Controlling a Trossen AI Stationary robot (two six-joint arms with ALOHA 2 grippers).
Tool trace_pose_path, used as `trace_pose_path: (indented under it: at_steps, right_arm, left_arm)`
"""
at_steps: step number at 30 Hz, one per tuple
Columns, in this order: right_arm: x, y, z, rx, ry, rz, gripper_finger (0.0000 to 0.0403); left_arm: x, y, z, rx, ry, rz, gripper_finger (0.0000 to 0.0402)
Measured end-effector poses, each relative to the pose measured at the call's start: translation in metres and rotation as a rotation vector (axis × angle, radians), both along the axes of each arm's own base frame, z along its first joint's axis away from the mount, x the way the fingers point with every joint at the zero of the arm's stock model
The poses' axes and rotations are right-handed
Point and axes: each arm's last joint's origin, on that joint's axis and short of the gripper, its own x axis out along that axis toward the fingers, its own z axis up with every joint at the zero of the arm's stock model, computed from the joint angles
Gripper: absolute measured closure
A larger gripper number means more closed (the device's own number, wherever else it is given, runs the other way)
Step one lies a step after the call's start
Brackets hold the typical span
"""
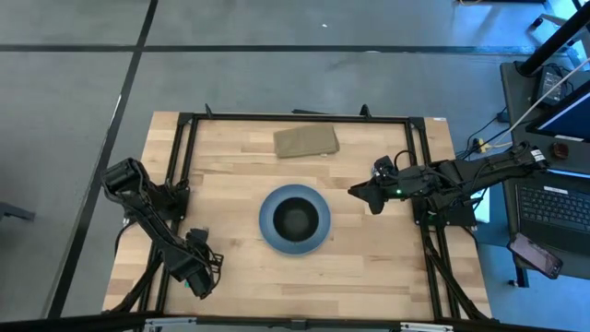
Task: Set table place
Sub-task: Move the blue fork to the left of the blue plate
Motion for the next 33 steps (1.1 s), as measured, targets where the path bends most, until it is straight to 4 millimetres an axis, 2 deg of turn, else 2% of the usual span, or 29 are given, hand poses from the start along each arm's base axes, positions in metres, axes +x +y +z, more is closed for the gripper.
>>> trace_pose_path:
  at_steps: [6,10,15,19,25,30,33]
  right_arm:
    - [0.0,0.0,0.0,-0.001,0.0,0.0,0.0285]
    - [0.0,0.0,0.0,0.0,0.0,0.0,0.0285]
    - [0.0,0.0,0.0,0.001,-0.001,-0.001,0.0285]
    - [0.0,0.0,0.0,0.002,-0.002,-0.001,0.0285]
    - [0.0,0.0,0.0,-0.004,-0.001,0.002,0.0285]
    - [0.0,0.001,0.0,-0.032,0.005,0.039,0.0285]
    - [0.0,0.001,0.0,-0.037,0.009,0.072,0.0285]
  left_arm:
    - [0.003,-0.003,0.002,0.004,-0.004,0.0,0.0397]
    - [0.012,-0.005,0.011,0.017,0.0,0.005,0.0398]
    - [0.041,-0.002,0.045,0.103,-0.09,-0.001,0.0399]
    - [0.072,0.007,0.066,0.07,-0.145,-0.01,0.04]
    - [0.113,0.046,0.08,0.143,-0.24,0.027,0.04]
    - [0.127,0.089,0.068,0.172,-0.183,0.042,0.04]
    - [0.137,0.106,0.058,0.144,-0.214,0.028,0.04]
